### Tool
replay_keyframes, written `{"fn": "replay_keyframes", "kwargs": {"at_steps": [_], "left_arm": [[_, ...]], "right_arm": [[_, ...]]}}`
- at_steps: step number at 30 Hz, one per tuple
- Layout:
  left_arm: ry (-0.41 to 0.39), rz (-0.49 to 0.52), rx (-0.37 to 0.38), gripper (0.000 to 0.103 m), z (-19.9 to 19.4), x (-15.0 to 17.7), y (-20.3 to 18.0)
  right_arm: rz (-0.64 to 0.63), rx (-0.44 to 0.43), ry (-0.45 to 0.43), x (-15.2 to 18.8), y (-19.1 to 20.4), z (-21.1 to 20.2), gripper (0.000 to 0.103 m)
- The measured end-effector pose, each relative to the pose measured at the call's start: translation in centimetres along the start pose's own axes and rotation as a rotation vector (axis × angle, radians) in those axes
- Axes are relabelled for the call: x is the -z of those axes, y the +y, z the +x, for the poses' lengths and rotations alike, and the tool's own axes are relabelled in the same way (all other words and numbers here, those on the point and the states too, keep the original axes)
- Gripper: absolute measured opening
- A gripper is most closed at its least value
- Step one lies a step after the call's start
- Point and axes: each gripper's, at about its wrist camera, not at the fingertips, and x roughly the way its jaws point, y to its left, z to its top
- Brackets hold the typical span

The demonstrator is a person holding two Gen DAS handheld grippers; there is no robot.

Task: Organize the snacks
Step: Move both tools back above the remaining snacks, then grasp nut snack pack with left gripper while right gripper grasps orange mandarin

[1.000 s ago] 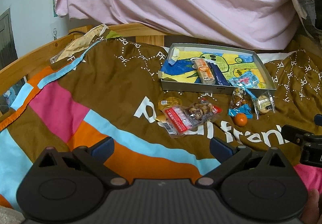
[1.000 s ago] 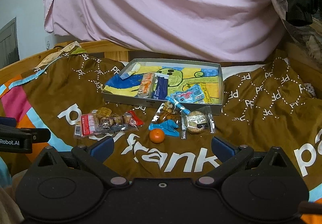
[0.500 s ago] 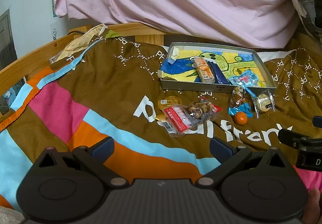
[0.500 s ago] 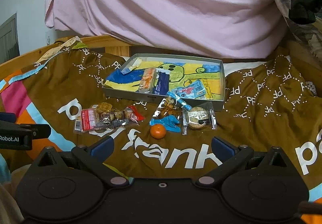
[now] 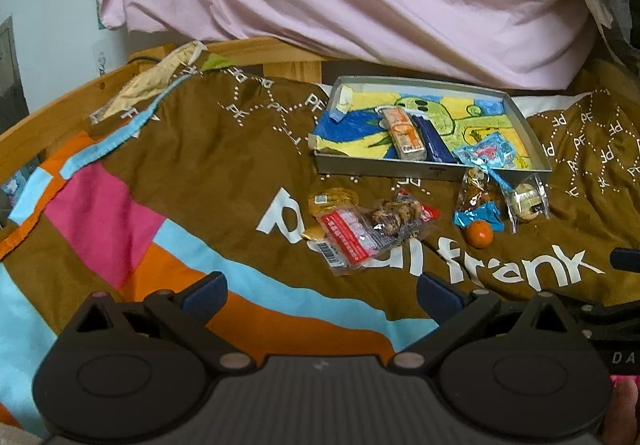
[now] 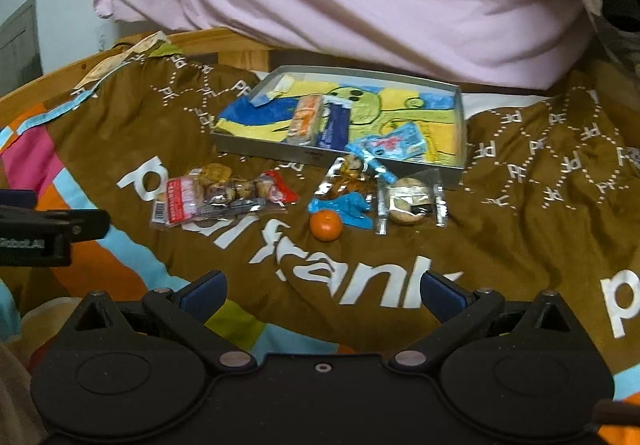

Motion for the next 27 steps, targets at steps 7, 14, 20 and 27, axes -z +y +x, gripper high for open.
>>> {"fn": "replay_keyframes", "kwargs": {"at_steps": [7,14,20,27], "left_arm": [[0.035,-0.019,0.027,0.103,1.6,-0.7,-0.2],[0.043,0.046,0.095,0.103,3.5,-3.0,-0.2],[0.008,0.099,0.194,0.103,6.1,-5.1,0.5],[-0.028,0.207,0.267,0.103,10.1,-5.6,0.2]], "right_arm": [[-0.043,0.014,-0.017,-0.8,0.2,0.3,0.102],[-0.140,0.003,-0.015,-2.0,0.1,1.7,0.102],[-0.278,-0.017,0.029,-2.0,0.0,3.7,0.102],[-0.279,-0.075,0.006,-3.5,-1.5,6.5,0.102]]}}
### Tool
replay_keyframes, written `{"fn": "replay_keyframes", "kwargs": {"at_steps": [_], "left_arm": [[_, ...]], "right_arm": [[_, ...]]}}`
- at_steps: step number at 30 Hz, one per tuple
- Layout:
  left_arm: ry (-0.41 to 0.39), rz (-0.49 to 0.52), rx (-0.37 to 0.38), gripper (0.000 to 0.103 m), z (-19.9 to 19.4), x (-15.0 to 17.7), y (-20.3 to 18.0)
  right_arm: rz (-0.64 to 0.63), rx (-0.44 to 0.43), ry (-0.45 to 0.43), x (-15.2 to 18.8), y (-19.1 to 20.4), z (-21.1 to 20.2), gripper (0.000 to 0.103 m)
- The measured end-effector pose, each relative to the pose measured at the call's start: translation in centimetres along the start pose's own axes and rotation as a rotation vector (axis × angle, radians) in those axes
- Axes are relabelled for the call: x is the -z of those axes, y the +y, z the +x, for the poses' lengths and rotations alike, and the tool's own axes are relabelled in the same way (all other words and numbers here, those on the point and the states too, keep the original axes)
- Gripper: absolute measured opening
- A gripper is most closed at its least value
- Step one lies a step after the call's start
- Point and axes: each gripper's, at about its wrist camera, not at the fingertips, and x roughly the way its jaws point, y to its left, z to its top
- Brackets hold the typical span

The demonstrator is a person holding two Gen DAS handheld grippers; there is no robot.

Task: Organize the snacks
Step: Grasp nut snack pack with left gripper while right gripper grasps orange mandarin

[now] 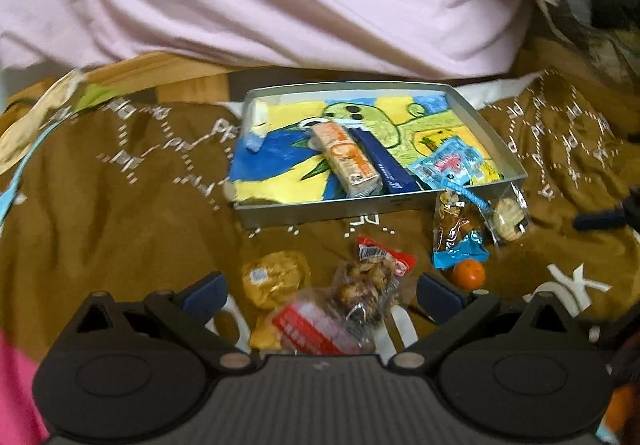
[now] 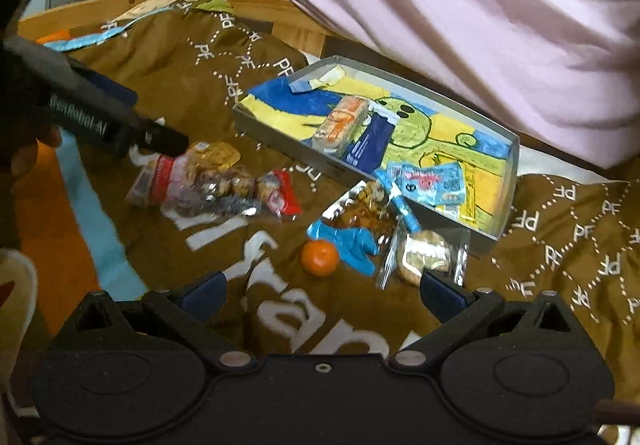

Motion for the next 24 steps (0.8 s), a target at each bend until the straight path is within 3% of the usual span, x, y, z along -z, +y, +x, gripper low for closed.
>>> {"fn": "replay_keyframes", "kwargs": {"at_steps": [4,9,13,17,19,24], "left_arm": [[-0.003,0.120,0.058,0.103,2.0,0.1,-1.0],[-0.003,0.259,0.078,0.103,2.7,0.0,-2.9],[0.015,0.298,0.098,0.103,3.4,-0.1,-3.4],[0.078,0.325,0.120,0.103,4.8,-0.3,-3.5],[0.111,0.346,0.130,0.100,5.6,-0.3,-3.6],[0.160,0.334,0.152,0.081,6.6,-0.3,-3.4]], "right_arm": [[0.042,-0.035,0.003,-0.8,-1.1,2.2,0.102],[0.104,-0.083,0.099,-1.4,-2.1,4.6,0.096],[0.162,-0.125,0.131,-1.7,-3.0,5.5,0.095],[0.212,-0.135,0.171,-1.5,-3.7,6.4,0.085],[0.230,-0.144,0.187,-1.3,-3.7,7.0,0.080],[0.248,-0.163,0.187,-1.1,-3.5,8.1,0.063]]}}
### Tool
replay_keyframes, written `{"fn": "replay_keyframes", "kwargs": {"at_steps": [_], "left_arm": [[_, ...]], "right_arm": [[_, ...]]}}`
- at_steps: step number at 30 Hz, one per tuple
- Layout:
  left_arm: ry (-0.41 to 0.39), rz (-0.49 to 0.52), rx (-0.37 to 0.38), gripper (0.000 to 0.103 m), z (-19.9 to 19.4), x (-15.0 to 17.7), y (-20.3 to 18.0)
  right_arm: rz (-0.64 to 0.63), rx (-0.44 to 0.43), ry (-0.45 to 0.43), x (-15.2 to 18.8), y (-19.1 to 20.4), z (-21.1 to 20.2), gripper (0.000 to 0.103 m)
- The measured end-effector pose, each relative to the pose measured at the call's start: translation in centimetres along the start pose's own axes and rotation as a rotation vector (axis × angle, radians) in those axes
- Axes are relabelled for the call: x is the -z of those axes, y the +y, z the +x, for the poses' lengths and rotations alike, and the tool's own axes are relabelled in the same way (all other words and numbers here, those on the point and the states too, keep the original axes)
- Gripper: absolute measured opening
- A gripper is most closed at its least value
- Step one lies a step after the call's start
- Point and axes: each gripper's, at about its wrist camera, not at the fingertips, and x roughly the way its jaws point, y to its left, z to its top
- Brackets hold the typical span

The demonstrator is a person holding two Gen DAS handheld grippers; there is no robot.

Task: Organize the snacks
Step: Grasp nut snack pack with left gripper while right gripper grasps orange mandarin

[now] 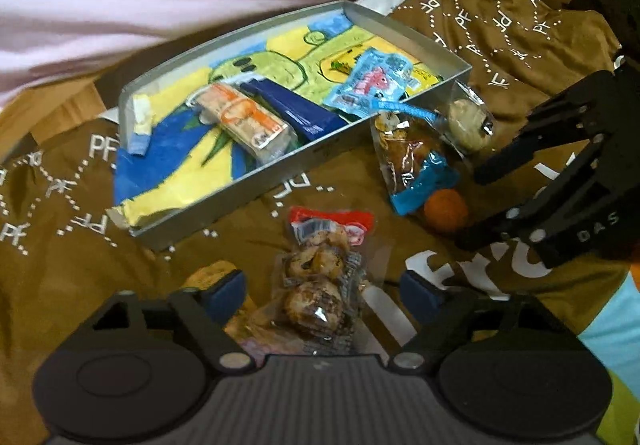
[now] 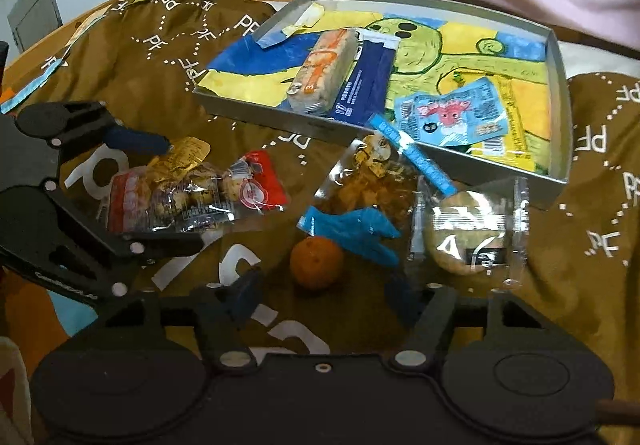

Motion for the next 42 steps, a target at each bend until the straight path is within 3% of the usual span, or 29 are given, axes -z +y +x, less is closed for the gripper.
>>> {"fn": "replay_keyframes", "kwargs": {"at_steps": [8,11,13,22,32,37,42], "left_arm": [[0.056,0.032,-0.035,0.067,1.1,-0.5,-1.2],[0.077,-0.006,-0.016,0.057,1.3,-0.5,-1.3],[0.080,-0.037,-0.018,0.056,1.3,-0.5,-1.3],[0.101,-0.173,0.004,0.054,0.1,-0.9,-1.0],[0.147,-0.186,0.031,0.053,-1.6,-0.1,-2.2],[0.186,-0.313,0.117,0.053,-2.7,0.4,-1.5],[0.165,-0.450,0.184,0.052,-4.3,1.2,-0.5]], "right_arm": [[0.016,0.002,-0.007,-0.4,0.0,1.7,0.050],[0.012,-0.001,0.001,-0.4,0.3,2.2,0.040],[-0.002,0.012,-0.003,-0.5,0.5,2.1,0.036],[0.033,-0.005,-0.011,-0.3,0.3,0.7,0.035],[0.048,0.013,-0.060,0.6,0.3,-2.5,0.035],[0.059,0.014,-0.103,0.6,0.2,-4.1,0.035],[0.049,0.002,-0.128,0.6,0.8,-5.0,0.035]]}}
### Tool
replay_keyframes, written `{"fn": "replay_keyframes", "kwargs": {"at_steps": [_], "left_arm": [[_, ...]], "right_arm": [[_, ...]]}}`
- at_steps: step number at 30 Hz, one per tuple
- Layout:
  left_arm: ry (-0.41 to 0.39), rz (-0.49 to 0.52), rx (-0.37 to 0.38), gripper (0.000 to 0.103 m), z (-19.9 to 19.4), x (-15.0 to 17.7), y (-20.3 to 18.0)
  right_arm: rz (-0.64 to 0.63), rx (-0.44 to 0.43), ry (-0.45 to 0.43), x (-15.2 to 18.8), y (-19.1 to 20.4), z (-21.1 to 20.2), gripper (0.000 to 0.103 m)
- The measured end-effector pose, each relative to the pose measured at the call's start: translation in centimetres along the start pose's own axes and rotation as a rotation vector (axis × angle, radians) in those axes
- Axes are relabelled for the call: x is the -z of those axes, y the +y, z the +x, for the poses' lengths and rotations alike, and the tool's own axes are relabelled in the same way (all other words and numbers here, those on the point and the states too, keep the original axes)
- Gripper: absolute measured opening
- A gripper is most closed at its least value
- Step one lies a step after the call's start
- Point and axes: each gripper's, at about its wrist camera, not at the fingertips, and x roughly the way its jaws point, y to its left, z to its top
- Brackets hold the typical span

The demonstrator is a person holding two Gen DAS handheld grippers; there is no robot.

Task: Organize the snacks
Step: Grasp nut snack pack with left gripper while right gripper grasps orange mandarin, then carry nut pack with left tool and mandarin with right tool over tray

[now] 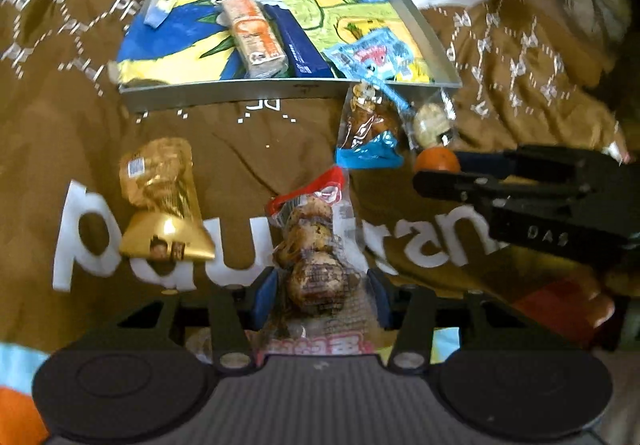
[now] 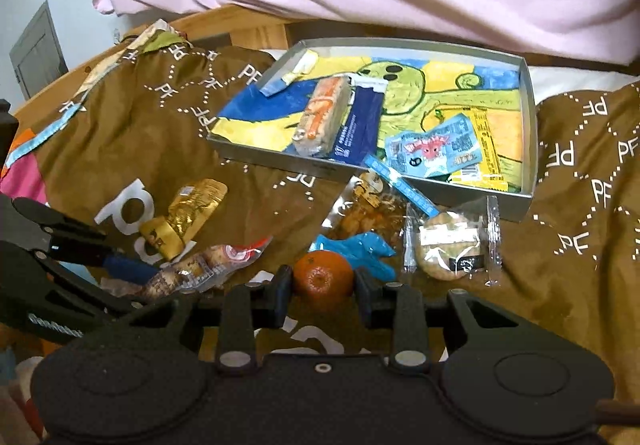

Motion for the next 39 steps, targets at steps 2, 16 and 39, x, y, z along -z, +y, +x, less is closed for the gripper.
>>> {"fn": "replay_keyframes", "kwargs": {"at_steps": [2,16,39], "left_arm": [[-0.007,-0.031,0.016,0.051,-0.5,0.3,0.3],[-0.043,-0.093,-0.058,0.032,-1.2,0.6,1.1],[-0.212,-0.223,0.016,0.023,-3.6,0.2,2.1]], "right_arm": [[0.003,-0.004,-0.012,0.0,0.1,-0.3,0.035],[-0.018,0.000,-0.028,0.5,0.8,-1.5,0.035],[-0.078,-0.032,-0.082,0.6,2.1,-1.6,0.035]]}}
